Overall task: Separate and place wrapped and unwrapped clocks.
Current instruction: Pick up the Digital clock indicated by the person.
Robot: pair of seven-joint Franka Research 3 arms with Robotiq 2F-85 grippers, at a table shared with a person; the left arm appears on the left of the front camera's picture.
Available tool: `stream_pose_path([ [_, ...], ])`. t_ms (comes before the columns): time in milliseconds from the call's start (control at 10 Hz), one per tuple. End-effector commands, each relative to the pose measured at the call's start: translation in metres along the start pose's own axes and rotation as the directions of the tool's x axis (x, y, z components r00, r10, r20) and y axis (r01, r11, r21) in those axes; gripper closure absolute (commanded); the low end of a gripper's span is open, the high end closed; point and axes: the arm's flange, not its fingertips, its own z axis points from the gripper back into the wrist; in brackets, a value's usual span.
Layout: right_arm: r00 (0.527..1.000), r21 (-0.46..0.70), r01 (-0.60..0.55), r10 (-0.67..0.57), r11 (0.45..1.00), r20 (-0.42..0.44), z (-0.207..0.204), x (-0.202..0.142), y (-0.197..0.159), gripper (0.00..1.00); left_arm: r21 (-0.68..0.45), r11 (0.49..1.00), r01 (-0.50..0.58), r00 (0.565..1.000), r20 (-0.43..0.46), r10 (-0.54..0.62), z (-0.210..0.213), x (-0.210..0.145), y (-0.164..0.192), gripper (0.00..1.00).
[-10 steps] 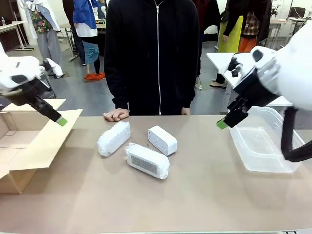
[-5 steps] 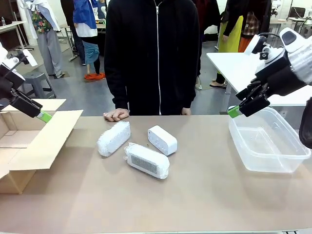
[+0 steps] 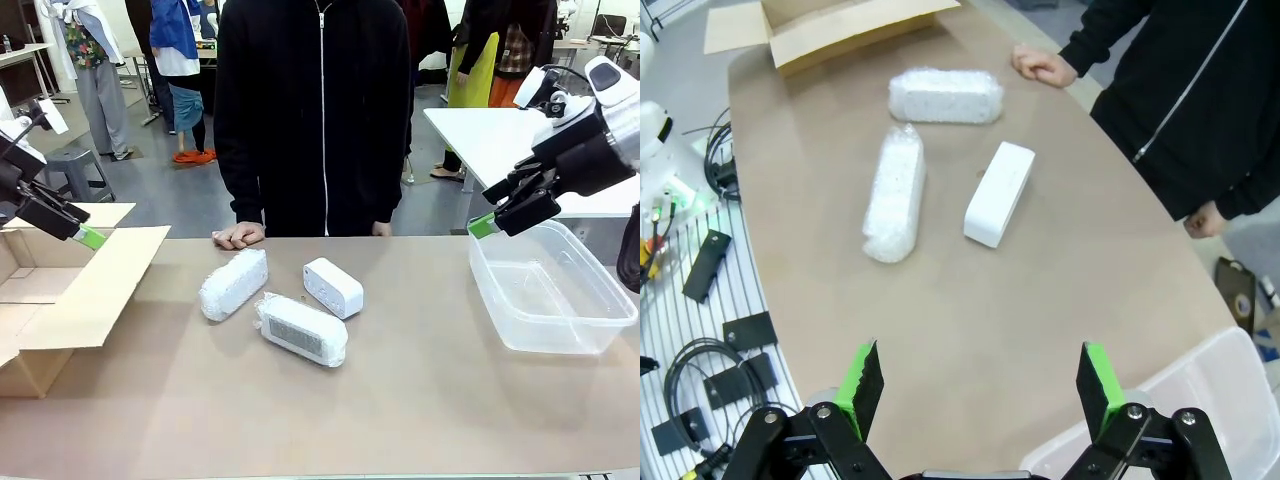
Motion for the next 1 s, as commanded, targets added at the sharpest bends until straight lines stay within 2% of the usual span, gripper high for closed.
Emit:
stream_pose_path([
  [0,0.999,0.034,-0.017,0.016,0.999,0.036,-0.0063,-0.0282,0.0166,0.00,-0.022,0.999,0.026,0.999,0.021,-0.025,-0.0003,-0.0004,0.0060,0.00],
  [900,0.997,0.018,-0.053,0.052,0.998,0.054,-0.0015,-0.0294,0.0215,0.00,-0.060,0.996,0.066,0.997,0.049,-0.064,0.0053,0.0015,0.0070,0.00],
])
